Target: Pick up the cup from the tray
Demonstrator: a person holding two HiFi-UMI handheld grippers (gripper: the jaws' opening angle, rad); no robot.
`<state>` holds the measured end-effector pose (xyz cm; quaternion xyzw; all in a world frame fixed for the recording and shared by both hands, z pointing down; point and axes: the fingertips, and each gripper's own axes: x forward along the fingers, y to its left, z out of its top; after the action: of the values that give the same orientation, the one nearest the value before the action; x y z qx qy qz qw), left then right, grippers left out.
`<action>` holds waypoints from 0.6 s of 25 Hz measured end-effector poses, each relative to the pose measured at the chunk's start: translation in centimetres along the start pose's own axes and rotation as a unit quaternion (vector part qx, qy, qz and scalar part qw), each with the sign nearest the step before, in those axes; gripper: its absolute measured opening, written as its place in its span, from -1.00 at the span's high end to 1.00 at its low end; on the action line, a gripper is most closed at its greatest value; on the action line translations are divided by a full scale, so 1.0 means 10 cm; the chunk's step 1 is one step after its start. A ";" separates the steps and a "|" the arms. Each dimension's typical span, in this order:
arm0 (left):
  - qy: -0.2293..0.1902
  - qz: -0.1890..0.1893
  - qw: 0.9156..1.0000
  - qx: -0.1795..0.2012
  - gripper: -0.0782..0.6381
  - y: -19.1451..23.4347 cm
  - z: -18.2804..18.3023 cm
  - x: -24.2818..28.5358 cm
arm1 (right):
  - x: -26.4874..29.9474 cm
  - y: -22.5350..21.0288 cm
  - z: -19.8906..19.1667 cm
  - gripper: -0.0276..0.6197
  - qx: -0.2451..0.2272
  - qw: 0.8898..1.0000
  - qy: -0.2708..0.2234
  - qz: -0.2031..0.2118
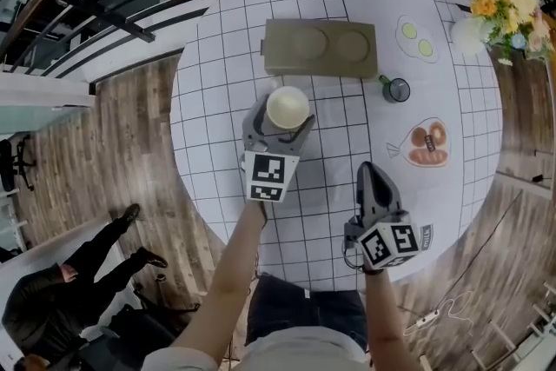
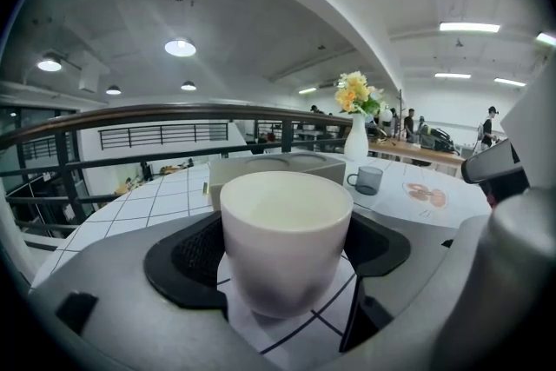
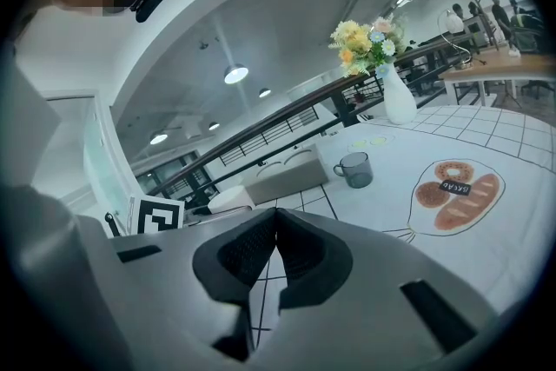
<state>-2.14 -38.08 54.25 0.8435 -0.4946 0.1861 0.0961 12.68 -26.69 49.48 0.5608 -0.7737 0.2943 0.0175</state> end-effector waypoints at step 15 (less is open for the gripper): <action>-0.027 0.029 0.999 -0.011 -0.40 0.05 0.10 -0.27 | -0.08 0.03 0.02 0.89 0.000 1.000 -0.006 -0.001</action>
<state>-3.51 -36.50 52.21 0.8326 -0.5229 0.1609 0.0864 12.73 -26.05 48.94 0.5637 -0.7730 0.2907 0.0130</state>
